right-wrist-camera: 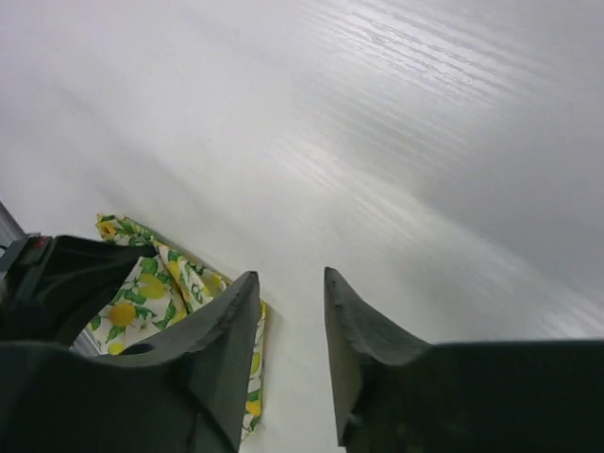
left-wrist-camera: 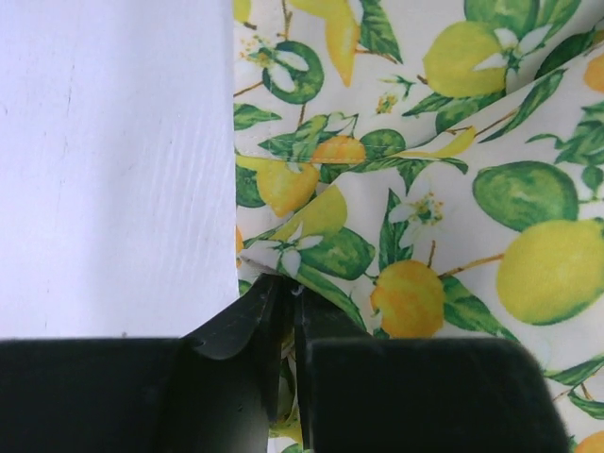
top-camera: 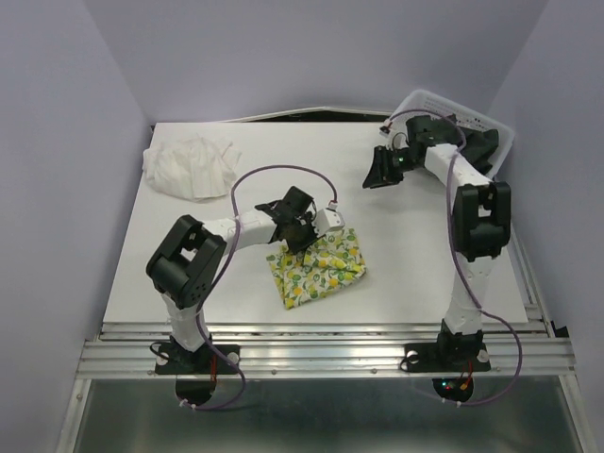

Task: Fold and stack the skirts
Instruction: Fold the skirt, then neatly place the folded skirt to the corner

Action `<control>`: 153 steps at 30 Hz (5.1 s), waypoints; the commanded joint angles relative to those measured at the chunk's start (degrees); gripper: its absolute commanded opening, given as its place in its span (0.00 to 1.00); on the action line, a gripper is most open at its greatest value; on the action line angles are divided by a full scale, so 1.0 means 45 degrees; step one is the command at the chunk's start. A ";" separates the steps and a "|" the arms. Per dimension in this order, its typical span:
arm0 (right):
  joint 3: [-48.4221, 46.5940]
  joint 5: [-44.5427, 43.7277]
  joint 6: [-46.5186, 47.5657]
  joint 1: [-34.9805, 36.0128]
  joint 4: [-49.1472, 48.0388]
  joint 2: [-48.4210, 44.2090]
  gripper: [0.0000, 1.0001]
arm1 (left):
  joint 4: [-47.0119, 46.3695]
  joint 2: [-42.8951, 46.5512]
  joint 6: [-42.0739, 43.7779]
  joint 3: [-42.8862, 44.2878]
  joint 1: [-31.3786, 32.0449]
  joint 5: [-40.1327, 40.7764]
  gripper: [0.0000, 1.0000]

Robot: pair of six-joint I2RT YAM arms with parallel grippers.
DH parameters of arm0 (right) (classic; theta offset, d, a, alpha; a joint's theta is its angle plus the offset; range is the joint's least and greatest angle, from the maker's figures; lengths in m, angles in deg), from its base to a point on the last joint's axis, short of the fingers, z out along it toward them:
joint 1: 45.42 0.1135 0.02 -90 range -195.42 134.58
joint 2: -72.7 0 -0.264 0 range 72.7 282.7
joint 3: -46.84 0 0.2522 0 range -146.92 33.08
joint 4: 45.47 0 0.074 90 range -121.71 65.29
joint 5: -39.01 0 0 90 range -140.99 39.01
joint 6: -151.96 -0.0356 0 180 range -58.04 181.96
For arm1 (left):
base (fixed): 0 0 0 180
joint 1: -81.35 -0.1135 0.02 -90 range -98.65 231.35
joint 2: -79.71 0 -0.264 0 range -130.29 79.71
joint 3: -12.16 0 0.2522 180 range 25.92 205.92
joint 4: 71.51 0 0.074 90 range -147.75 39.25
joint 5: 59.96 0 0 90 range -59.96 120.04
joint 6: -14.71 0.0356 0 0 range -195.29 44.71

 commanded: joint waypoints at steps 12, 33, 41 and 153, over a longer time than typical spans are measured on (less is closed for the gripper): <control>0.7426 -0.0808 0.3854 0.2012 -0.0318 -0.9149 0.66 | 0.4080 -0.3515 0.0048 0.2124 -0.2031 -0.2804 0.33; 1.1238 -0.8233 0.1862 0.6915 -0.5221 -0.8840 0.56 | 0.3925 -0.3712 -0.0754 0.1930 -0.2187 -0.2629 0.38; 1.0830 -0.7360 -0.0204 0.5105 -0.5731 -0.8391 0.01 | 0.3652 -0.3712 -0.0793 0.1579 -0.2285 -0.2395 0.37; -0.4443 -1.2161 -0.2045 0.8516 0.0263 0.2349 0.55 | -0.2052 0.8573 -1.0929 -0.3558 -0.7871 -0.1925 0.84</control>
